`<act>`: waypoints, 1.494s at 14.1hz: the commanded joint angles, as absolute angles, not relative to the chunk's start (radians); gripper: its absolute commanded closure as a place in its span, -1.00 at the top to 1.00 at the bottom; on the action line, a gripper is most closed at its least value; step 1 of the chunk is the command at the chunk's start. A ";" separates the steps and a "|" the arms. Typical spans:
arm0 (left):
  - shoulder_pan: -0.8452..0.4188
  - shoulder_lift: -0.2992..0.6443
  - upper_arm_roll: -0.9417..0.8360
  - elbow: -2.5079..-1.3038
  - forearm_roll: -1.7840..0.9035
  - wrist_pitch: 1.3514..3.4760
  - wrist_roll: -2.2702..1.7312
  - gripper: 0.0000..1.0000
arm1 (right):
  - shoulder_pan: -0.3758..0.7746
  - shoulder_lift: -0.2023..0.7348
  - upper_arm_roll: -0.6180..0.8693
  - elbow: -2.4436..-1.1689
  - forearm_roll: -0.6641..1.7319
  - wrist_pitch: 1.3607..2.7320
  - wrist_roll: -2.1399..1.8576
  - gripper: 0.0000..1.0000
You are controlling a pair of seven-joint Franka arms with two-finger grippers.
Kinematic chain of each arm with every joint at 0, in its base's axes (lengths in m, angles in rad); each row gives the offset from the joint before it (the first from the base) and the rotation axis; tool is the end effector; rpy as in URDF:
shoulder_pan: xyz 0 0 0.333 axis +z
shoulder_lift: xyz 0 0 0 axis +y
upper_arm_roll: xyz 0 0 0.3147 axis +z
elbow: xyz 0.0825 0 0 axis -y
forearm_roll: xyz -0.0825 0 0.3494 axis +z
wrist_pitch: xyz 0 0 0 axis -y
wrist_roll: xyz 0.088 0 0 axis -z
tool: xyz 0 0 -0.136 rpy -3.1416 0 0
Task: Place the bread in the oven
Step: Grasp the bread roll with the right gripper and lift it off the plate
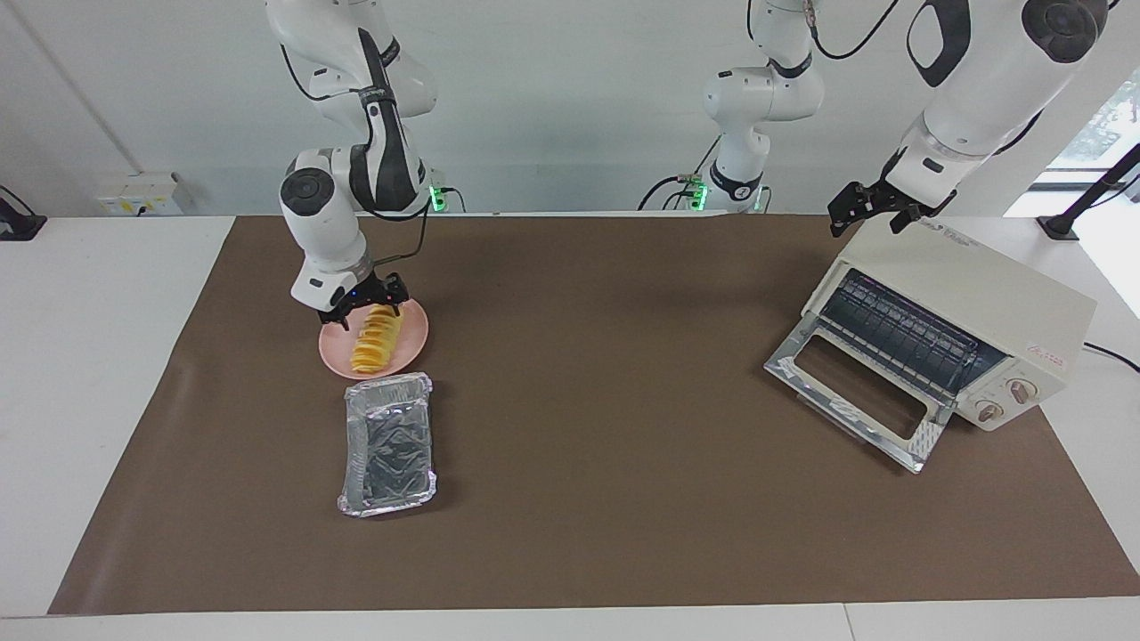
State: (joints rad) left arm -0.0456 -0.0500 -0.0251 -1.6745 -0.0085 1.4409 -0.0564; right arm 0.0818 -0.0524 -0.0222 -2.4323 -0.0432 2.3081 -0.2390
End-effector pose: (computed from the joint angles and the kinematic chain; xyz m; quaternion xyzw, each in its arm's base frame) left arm 0.4804 -0.0355 0.5653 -0.9958 0.0072 0.0917 0.0022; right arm 0.4441 0.0247 0.3137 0.9858 0.1636 -0.0371 0.0116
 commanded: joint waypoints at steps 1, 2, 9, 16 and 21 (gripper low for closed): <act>-0.034 -0.064 -0.034 -1.681 -0.002 1.451 -0.051 1.00 | 0.063 -0.046 -0.017 -2.468 -0.018 2.379 -0.275 1.00; -0.034 -0.064 -0.032 -1.681 -0.002 1.451 -0.051 1.00 | 0.061 -0.045 -0.017 -2.470 -0.018 2.379 -0.273 1.00; -0.034 -0.064 -0.032 -1.681 -0.002 1.451 -0.051 1.00 | 0.063 -0.044 -0.015 -2.471 -0.018 2.385 -0.201 -0.92; -0.034 -0.064 -0.032 -1.681 -0.002 1.451 -0.051 1.00 | 0.077 -0.034 -0.015 -2.445 -0.018 2.381 -0.192 -1.00; -0.034 -0.064 -0.032 -1.681 -0.002 1.451 -0.051 1.00 | 0.075 -0.020 -0.015 -2.306 -0.020 2.217 -0.198 -1.00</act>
